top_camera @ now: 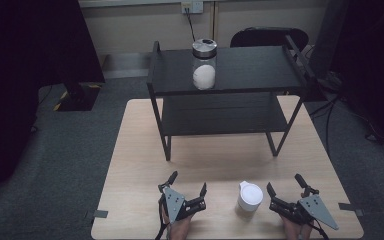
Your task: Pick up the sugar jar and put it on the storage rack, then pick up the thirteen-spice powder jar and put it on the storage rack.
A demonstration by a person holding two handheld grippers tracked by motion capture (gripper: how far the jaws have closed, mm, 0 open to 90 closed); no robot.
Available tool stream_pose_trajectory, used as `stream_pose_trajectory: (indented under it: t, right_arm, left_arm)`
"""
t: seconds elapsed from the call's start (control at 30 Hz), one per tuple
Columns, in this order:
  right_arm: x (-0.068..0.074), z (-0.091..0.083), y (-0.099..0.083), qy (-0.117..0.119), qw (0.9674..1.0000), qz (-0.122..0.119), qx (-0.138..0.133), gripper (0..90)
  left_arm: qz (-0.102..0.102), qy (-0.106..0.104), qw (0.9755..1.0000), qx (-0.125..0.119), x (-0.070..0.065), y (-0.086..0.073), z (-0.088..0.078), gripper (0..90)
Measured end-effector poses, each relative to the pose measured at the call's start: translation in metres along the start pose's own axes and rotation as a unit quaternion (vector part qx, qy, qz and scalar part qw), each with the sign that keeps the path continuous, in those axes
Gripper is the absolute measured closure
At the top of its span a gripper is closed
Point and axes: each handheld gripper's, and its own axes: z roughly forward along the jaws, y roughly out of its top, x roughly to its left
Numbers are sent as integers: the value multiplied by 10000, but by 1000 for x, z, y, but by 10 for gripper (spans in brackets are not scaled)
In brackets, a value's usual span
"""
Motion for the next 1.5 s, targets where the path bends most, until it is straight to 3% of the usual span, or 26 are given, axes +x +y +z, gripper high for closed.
stream_pose_trajectory:
  t: [1.1,1.37,1.5]
  right_arm:
    - [0,0,0,-11,10000,3,-2,15]
    - [-7,0,6,123,9997,192,70,14]
    - [-7,-3,19,222,9992,335,-11,2]
  left_arm:
    - [5,24,10000,1,-1,0,0,2]
    - [3,24,10000,0,-1,0,0,3]
    - [2,25,10000,0,-1,0,0,4]
